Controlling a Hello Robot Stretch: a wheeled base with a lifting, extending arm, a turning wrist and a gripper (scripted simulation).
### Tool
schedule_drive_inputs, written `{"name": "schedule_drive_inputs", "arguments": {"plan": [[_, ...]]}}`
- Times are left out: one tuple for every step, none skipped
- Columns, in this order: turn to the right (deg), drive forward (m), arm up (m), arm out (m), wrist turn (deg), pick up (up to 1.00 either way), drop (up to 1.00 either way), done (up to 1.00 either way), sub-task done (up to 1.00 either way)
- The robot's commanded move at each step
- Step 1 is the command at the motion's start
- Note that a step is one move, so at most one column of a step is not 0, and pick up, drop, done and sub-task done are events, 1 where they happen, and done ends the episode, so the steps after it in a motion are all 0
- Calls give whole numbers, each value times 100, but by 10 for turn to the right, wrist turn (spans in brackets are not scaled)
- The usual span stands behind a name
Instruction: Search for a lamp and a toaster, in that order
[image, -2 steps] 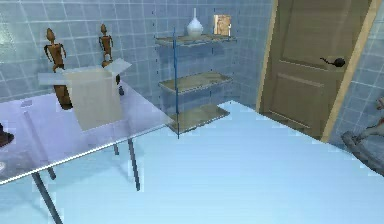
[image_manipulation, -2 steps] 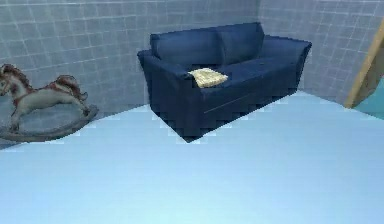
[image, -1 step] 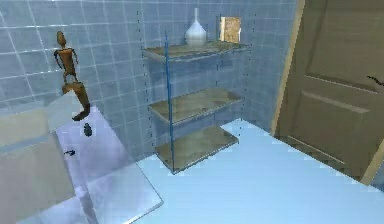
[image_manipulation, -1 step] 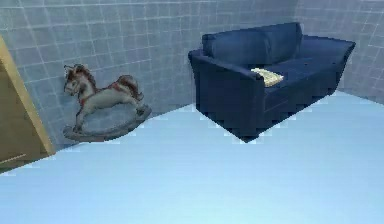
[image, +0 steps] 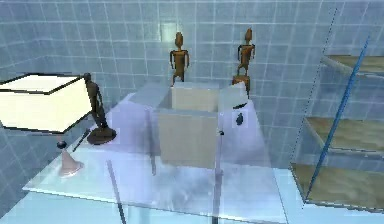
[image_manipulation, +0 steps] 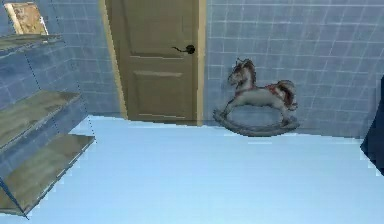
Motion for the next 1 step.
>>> {"name": "schedule_drive_inputs", "arguments": {"plan": [[-360,0,0,0,0,0,0,0,0]]}}
